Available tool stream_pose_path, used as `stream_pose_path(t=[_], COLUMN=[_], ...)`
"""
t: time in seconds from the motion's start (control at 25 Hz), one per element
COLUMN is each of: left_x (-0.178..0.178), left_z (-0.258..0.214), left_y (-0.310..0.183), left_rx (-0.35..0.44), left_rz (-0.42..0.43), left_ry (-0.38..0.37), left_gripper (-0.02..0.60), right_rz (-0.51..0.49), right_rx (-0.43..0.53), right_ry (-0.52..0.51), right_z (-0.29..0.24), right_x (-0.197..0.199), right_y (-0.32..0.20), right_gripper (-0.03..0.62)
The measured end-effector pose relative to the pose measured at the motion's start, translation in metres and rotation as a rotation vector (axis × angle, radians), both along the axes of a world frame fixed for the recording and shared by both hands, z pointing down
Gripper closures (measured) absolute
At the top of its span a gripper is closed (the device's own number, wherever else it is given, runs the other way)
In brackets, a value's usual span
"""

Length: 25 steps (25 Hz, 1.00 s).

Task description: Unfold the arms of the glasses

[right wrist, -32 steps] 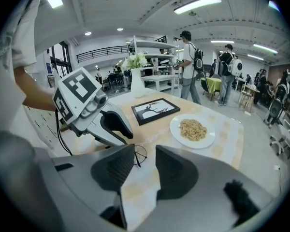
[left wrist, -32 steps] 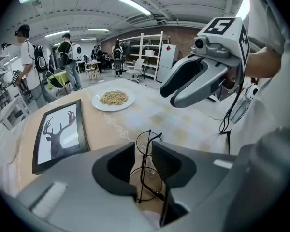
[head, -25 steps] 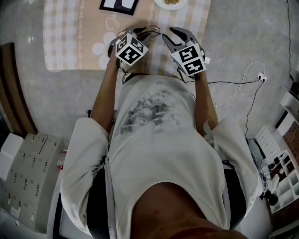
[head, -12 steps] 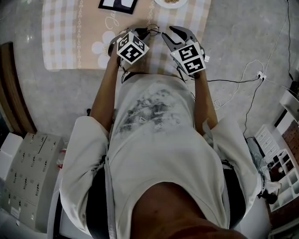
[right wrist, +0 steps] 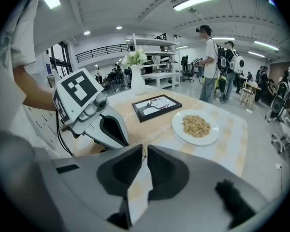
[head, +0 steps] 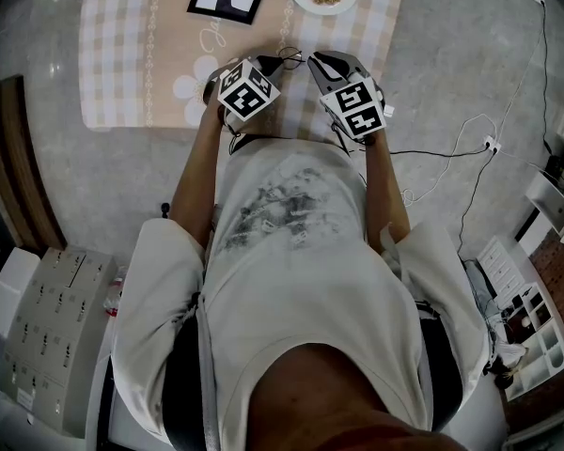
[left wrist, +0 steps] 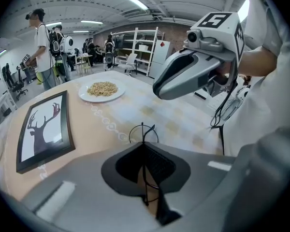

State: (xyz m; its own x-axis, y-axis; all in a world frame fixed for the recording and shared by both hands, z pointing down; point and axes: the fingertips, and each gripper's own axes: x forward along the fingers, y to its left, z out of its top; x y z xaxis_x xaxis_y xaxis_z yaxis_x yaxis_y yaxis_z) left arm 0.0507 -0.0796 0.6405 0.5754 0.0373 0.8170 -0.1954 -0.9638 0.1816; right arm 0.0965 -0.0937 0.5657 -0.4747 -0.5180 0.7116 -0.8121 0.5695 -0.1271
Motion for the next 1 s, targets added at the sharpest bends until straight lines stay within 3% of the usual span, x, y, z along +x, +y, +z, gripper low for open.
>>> stream_pose_path(t=[0.16,0.56,1.0], left_x=[0.001,0.003,0.003], left_z=[0.0,0.0,0.0], left_y=[0.006,0.014,0.014], left_rx=[-0.011,-0.013,-0.012], left_rz=[0.022,0.062,0.068], left_ry=[0.007,0.01,0.009], left_gripper=[0.566,0.568,0.566], right_rz=[-0.019,-0.147,-0.219], right_rx=[-0.002,-0.048,-0.061], right_ry=[0.008,0.088,0.131], right_z=[0.003,0.033,0.049], right_x=[-0.003,-0.013,-0.023], right_y=[-0.001,0.0,0.003], right_gripper=[0.576,0.577,0.577])
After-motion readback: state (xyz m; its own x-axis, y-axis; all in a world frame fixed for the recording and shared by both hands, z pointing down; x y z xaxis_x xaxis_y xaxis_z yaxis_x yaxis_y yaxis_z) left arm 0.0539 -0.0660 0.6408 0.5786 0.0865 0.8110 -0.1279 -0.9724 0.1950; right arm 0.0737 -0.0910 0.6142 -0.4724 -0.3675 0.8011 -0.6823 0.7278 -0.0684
